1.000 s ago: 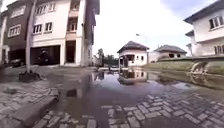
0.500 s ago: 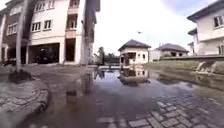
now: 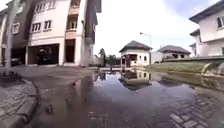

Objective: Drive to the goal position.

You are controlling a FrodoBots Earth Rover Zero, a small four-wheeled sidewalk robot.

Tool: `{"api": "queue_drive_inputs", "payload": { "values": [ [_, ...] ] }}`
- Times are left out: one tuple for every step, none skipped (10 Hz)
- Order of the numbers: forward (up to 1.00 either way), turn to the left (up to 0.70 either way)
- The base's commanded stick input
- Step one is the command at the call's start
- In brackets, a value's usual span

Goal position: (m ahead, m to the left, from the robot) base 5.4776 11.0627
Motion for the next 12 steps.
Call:
{"api": "queue_drive_inputs", "payload": {
  "values": [
    [0.69, 0.35],
    [0.69, 0.35],
    [0.69, 0.35],
    [0.69, 0.35],
    [0.69, 0.03],
    [0.69, 0.12],
    [0.69, 0.27],
    [0.69, 0.35],
    [0.69, 0.35],
    [0.69, 0.20],
    [0.69, 0.03],
    [0.69, 0.03]
  ]
}}
